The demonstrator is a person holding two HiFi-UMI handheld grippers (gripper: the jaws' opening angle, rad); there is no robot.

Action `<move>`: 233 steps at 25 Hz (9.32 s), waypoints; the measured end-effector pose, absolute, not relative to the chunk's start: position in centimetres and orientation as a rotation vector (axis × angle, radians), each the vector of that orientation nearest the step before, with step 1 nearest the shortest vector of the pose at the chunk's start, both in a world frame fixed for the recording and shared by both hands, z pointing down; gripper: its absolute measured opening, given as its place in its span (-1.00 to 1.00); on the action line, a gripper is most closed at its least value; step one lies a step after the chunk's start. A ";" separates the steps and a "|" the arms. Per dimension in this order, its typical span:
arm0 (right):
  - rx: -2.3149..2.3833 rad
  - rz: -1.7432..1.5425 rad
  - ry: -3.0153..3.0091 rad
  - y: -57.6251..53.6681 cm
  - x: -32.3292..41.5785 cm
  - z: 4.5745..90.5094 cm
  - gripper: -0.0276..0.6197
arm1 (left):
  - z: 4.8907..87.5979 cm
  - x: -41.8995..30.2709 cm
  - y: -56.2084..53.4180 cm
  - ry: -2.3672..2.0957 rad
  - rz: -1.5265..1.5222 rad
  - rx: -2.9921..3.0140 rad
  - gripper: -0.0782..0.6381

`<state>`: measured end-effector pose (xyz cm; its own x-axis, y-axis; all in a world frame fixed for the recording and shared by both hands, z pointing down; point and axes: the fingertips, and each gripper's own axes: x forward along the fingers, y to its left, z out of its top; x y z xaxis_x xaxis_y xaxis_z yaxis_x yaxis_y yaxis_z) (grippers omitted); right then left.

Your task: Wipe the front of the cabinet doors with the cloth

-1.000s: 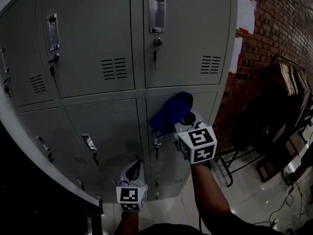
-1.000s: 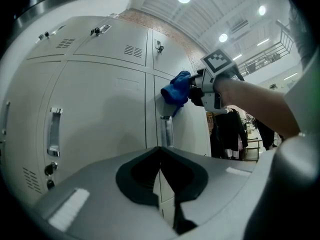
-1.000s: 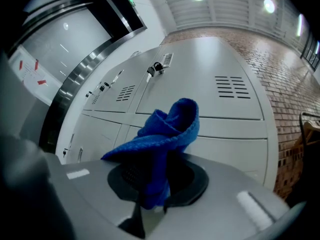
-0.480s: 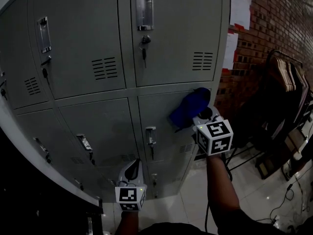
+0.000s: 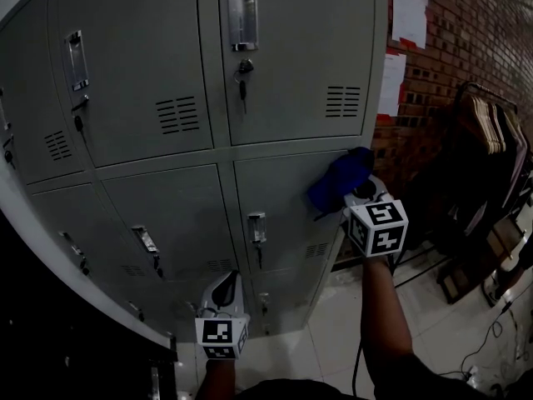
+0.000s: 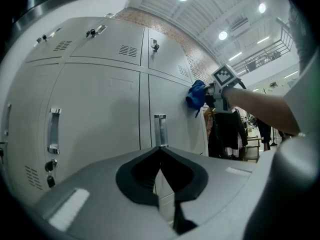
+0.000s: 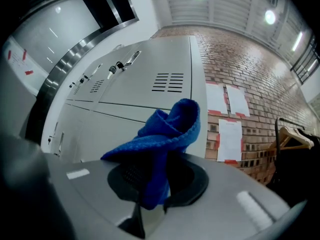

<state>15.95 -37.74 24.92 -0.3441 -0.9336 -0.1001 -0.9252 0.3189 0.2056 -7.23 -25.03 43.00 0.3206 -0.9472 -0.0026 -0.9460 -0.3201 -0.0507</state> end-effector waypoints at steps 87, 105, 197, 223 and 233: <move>1.383 -0.248 -2.657 -33.3 0.2 36.5 -0.71 | 44.5 -11.3 -22.7 1.900 -0.056 -2.488 -0.73; 1.290 -0.217 -2.640 -34.4 -2.8 37.8 -0.71 | 44.0 -14.2 -22.2 1.953 -0.045 -2.443 -0.73; 1.586 -0.100 -2.272 -37.9 16.2 47.7 -0.70 | 45.2 -9.3 -23.9 1.876 -0.101 -2.515 -0.73; 1.597 0.021 -2.129 -37.9 16.0 54.9 -0.70 | 45.6 -10.3 -23.5 1.909 -0.128 -2.488 -0.73; 1.472 0.004 -2.217 -36.7 9.8 54.8 -0.70 | 45.9 -11.3 -23.7 1.909 -0.086 -2.520 -0.73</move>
